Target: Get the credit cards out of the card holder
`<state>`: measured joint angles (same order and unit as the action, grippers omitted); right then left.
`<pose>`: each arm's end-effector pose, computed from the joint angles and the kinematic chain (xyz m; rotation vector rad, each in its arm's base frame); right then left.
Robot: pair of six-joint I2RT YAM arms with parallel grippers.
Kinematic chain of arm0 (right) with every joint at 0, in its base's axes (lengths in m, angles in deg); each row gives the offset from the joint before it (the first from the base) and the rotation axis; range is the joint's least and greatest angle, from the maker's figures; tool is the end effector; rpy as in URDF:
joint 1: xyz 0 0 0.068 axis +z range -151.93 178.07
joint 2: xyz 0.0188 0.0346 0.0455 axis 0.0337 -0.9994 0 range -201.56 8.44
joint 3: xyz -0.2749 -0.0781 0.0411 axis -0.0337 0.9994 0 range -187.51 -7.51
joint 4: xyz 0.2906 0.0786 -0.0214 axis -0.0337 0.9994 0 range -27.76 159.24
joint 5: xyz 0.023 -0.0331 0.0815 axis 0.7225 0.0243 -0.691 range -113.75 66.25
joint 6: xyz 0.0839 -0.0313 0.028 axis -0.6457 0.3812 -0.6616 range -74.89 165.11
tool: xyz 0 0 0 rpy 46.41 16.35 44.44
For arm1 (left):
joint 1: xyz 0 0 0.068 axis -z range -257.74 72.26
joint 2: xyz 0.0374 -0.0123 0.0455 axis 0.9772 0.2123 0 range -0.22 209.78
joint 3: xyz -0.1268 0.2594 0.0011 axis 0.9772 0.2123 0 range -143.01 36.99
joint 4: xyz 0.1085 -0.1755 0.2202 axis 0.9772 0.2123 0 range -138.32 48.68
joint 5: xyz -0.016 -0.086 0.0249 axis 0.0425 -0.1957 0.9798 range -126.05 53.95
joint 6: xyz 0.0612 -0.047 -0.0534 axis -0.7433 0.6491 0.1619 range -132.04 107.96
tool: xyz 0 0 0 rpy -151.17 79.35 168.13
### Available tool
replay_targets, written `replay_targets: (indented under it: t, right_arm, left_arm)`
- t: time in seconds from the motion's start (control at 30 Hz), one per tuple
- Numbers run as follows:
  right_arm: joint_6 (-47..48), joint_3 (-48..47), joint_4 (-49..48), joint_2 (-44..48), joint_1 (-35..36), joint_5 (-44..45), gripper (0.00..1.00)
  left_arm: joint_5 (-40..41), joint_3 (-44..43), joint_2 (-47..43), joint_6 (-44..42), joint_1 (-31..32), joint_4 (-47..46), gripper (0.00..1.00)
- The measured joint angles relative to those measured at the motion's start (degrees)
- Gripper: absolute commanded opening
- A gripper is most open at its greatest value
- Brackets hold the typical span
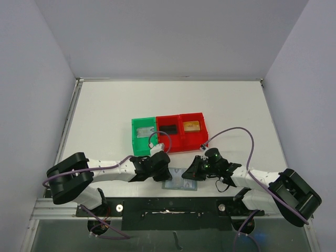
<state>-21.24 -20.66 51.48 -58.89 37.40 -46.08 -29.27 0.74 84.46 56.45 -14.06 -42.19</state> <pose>0.1648 0.1767 0.0693 0.4038 2.6545 1.2366 0.1514 -0.2836 0.0885 -0.1641 2.6904 -0.7222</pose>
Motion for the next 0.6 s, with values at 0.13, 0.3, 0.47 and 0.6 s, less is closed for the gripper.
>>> replay_targets:
  t: [0.13, 0.3, 0.47, 0.6]
  right_arm:
    - [0.3, 0.2, 1.1, 1.0, -0.9, -0.5, 0.06]
    - [0.3, 1.4, 0.9, 2.1, -1.5, -0.7, 0.16]
    - [-0.6, 1.8, -1.7, 1.8, -1.5, -1.2, 0.25]
    - [-1.0, 1.8, -4.2, -0.2, -1.5, -1.7, 0.15]
  left_arm:
    - [0.1, -0.4, 0.2, 0.0, 0.1, 0.5, 0.00]
    - [0.3, -0.5, 0.3, 0.0, 0.3, 0.6, 0.00]
    - [0.5, -0.8, 0.6, 0.0, 0.4, 0.7, 0.00]
    - [0.5, -1.1, 0.9, 0.0, 0.4, 0.9, 0.00]
